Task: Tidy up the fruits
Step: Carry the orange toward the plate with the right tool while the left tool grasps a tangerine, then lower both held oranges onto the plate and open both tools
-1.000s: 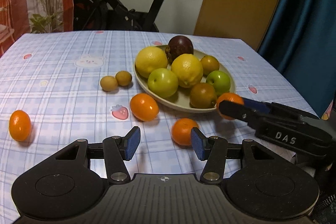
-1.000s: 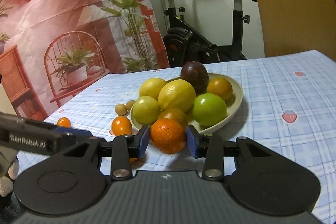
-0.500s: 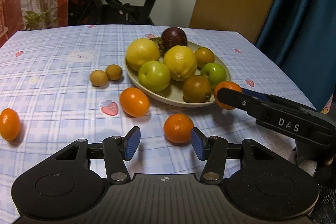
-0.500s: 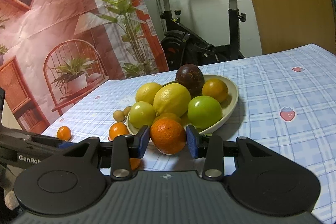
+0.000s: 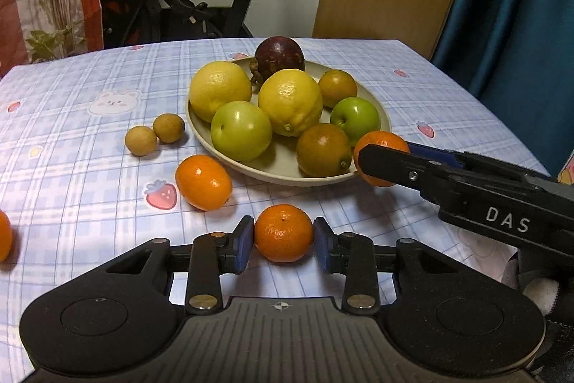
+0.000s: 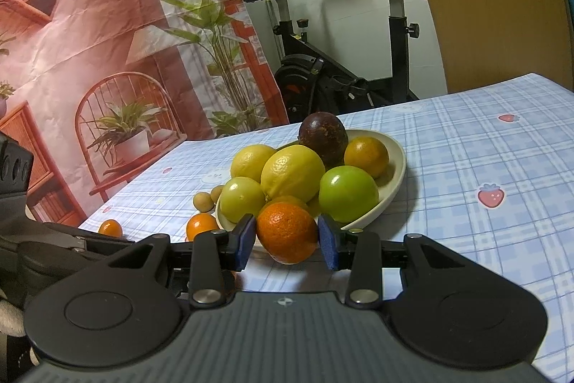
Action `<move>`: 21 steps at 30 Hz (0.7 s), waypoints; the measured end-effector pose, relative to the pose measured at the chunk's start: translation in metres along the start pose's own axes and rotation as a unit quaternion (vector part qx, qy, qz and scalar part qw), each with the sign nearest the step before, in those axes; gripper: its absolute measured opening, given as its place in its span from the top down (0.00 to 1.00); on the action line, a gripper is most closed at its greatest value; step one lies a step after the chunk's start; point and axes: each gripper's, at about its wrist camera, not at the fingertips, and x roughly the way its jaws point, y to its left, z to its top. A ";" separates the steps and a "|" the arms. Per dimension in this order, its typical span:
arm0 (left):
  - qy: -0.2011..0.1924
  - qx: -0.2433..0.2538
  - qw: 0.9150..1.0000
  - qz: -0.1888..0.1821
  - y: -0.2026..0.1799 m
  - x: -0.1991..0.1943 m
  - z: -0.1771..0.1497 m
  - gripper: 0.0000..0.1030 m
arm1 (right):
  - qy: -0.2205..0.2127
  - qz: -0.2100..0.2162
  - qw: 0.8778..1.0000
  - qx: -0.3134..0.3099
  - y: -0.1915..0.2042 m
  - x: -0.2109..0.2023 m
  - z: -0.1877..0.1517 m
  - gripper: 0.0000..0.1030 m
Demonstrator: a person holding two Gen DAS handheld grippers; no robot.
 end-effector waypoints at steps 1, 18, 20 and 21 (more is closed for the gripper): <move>-0.004 -0.003 1.000 -0.001 0.002 -0.003 0.000 0.63 | 0.000 0.000 1.000 0.000 0.000 0.000 0.000 0.61; -0.062 0.071 0.995 0.044 -0.014 0.014 0.045 0.63 | -0.072 -0.039 0.996 0.040 -0.037 0.006 0.033 0.61; -0.066 0.089 0.993 0.052 -0.019 0.015 0.044 0.63 | -0.073 -0.043 0.995 0.054 -0.047 0.013 0.038 0.61; -0.068 0.098 0.991 0.054 -0.021 0.016 0.044 0.63 | -0.072 -0.046 0.994 0.062 -0.053 0.018 0.041 0.61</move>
